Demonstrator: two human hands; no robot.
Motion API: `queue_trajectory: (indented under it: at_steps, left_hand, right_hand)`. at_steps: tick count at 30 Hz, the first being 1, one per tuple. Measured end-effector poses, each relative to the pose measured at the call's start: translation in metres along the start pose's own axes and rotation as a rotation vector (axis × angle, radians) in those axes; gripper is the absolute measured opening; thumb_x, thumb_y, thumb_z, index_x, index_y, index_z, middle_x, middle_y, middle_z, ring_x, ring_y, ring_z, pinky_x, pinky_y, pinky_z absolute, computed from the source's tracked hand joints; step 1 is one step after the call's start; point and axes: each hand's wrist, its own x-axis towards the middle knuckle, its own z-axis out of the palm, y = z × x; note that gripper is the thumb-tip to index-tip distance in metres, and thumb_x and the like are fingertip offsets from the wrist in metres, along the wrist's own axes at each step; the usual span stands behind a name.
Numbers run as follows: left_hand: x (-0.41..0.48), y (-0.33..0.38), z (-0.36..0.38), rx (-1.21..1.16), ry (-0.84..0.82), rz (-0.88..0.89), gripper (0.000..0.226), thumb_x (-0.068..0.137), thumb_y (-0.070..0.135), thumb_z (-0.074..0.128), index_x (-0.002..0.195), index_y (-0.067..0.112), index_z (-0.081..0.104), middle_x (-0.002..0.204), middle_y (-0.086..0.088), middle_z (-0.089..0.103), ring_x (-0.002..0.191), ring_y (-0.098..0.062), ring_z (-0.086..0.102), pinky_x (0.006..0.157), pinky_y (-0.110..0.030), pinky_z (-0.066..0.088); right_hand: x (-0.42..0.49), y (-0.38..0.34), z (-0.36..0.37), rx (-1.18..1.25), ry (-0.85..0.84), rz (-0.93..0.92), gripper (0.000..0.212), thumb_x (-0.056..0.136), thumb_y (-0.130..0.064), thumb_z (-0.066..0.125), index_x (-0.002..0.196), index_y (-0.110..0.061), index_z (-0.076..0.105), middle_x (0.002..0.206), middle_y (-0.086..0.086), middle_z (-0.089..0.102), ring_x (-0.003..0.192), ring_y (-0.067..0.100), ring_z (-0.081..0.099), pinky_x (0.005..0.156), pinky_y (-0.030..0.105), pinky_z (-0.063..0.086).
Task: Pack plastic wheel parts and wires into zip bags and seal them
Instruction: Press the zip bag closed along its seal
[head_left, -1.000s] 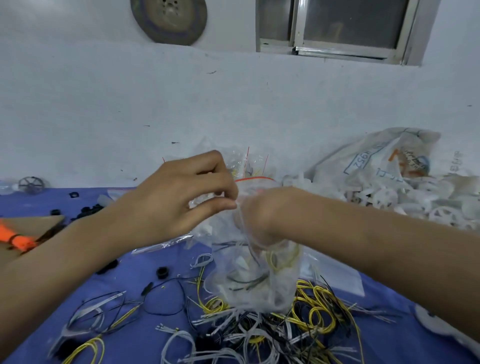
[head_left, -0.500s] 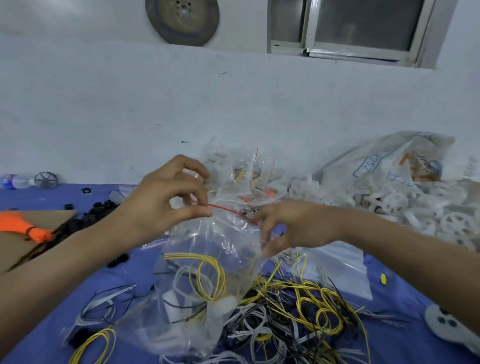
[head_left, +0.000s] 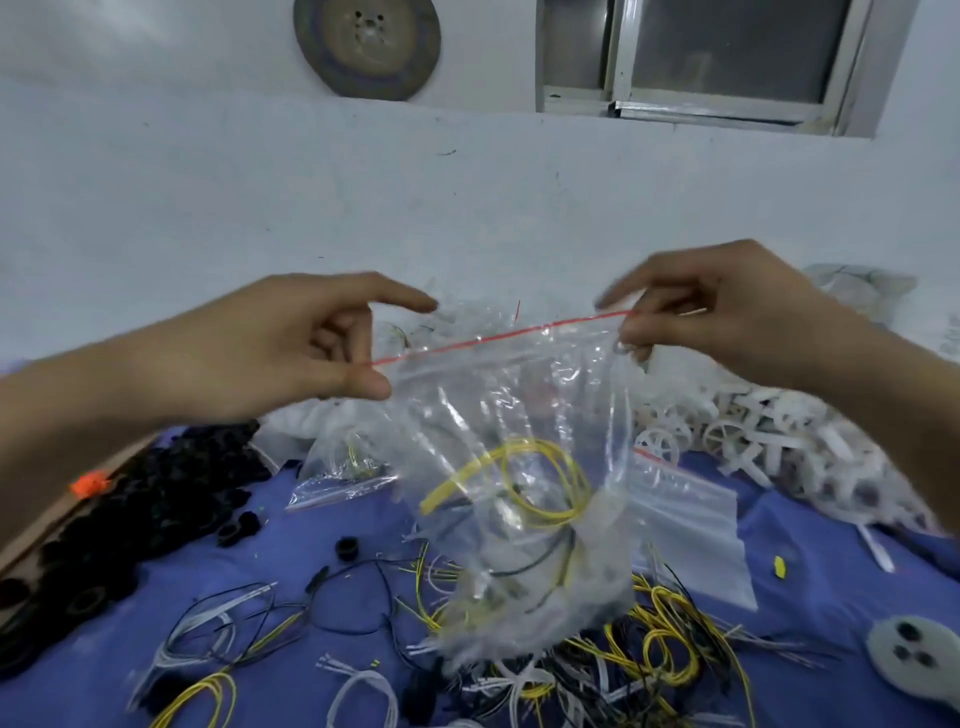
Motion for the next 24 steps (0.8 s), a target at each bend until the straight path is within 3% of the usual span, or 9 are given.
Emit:
queue_trajectory:
  at_steps: [2, 5, 7, 9, 11, 14, 17, 20, 24]
  left_hand:
    - [0.006, 0.007, 0.018, 0.064, -0.050, -0.029, 0.042, 0.065, 0.029, 0.075, 0.105, 0.039, 0.066, 0.060, 0.011, 0.057, 0.048, 0.001, 0.048, 0.052, -0.008, 0.038]
    - [0.015, 0.011, 0.044, 0.141, -0.046, -0.053, 0.011, 0.075, 0.021, 0.077, 0.075, 0.029, 0.070, 0.057, 0.016, 0.060, 0.049, 0.003, 0.051, 0.052, -0.006, 0.037]
    - [0.018, 0.011, 0.057, 0.169, -0.040, -0.046, 0.014, 0.077, 0.021, 0.075, 0.067, 0.025, 0.066, 0.056, 0.016, 0.059, 0.052, 0.003, 0.051, 0.054, -0.008, 0.037]
    - [0.019, 0.014, 0.070, 0.115, -0.059, -0.036, 0.014, 0.079, 0.019, 0.074, 0.068, 0.018, 0.065, 0.059, 0.010, 0.057, 0.054, 0.000, 0.048, 0.055, -0.010, 0.037]
    - [0.020, 0.019, 0.081, 0.101, -0.103, 0.007, 0.013, 0.081, 0.017, 0.072, 0.070, 0.016, 0.065, 0.065, 0.005, 0.058, 0.057, -0.002, 0.048, 0.057, -0.010, 0.037]
    - [0.024, 0.031, 0.092, 0.132, -0.108, 0.122, 0.015, 0.082, 0.017, 0.071, 0.069, 0.021, 0.064, 0.067, 0.009, 0.059, 0.062, -0.002, 0.051, 0.059, -0.009, 0.037]
    - [0.025, 0.041, 0.100, 0.208, -0.061, 0.233, 0.013, 0.082, 0.017, 0.071, 0.071, 0.019, 0.066, 0.067, 0.010, 0.057, 0.064, -0.004, 0.052, 0.059, -0.008, 0.036]
    - [0.022, 0.043, 0.106, 0.214, -0.020, 0.292, 0.012, 0.082, 0.012, 0.071, 0.071, 0.010, 0.066, 0.064, 0.001, 0.057, 0.061, -0.012, 0.051, 0.068, 0.005, 0.029]
    - [0.022, 0.045, 0.108, 0.204, -0.031, 0.306, 0.013, 0.079, 0.007, 0.072, 0.070, 0.010, 0.065, 0.063, -0.004, 0.057, 0.059, -0.015, 0.051, 0.073, 0.011, 0.022]
  right_hand:
    - [-0.004, 0.008, -0.008, -0.121, -0.022, 0.047, 0.018, 0.078, -0.007, 0.072, 0.080, -0.025, 0.070, 0.068, -0.002, 0.072, 0.067, 0.015, 0.068, 0.067, 0.033, 0.052]
    - [-0.020, 0.023, -0.010, -0.164, -0.063, 0.101, 0.023, 0.080, -0.003, 0.070, 0.074, -0.025, 0.067, 0.070, -0.002, 0.071, 0.065, 0.006, 0.065, 0.064, 0.011, 0.047]
    - [-0.033, 0.032, -0.009, -0.154, -0.066, 0.162, 0.023, 0.082, -0.002, 0.068, 0.075, -0.024, 0.066, 0.074, -0.001, 0.070, 0.068, 0.002, 0.063, 0.067, 0.005, 0.044]
    - [-0.046, 0.036, -0.006, -0.134, -0.061, 0.207, 0.020, 0.084, -0.004, 0.067, 0.077, -0.023, 0.065, 0.080, -0.001, 0.068, 0.075, 0.000, 0.062, 0.073, 0.008, 0.045]
    - [-0.055, 0.029, -0.001, -0.167, -0.111, 0.197, 0.008, 0.081, -0.022, 0.070, 0.088, -0.025, 0.068, 0.094, -0.009, 0.068, 0.090, -0.003, 0.061, 0.084, 0.012, 0.043]
    - [-0.058, 0.004, 0.023, -0.227, -0.211, 0.067, 0.037, 0.073, -0.048, 0.067, 0.106, -0.030, 0.067, 0.108, -0.021, 0.063, 0.104, -0.010, 0.052, 0.086, 0.005, 0.035]
    - [-0.055, -0.008, 0.048, -0.268, -0.220, -0.073, 0.016, 0.082, -0.029, 0.071, 0.093, -0.017, 0.072, 0.089, -0.013, 0.065, 0.088, 0.001, 0.056, 0.076, 0.017, 0.040]
    - [-0.056, -0.010, 0.050, -0.146, -0.161, -0.035, 0.001, 0.082, -0.017, 0.072, 0.081, -0.017, 0.072, 0.073, -0.015, 0.063, 0.072, -0.005, 0.057, 0.068, 0.011, 0.039]
    - [-0.058, -0.013, 0.050, 0.005, -0.146, 0.023, 0.014, 0.079, -0.018, 0.074, 0.074, -0.029, 0.069, 0.074, -0.012, 0.068, 0.071, -0.001, 0.060, 0.070, 0.017, 0.043]
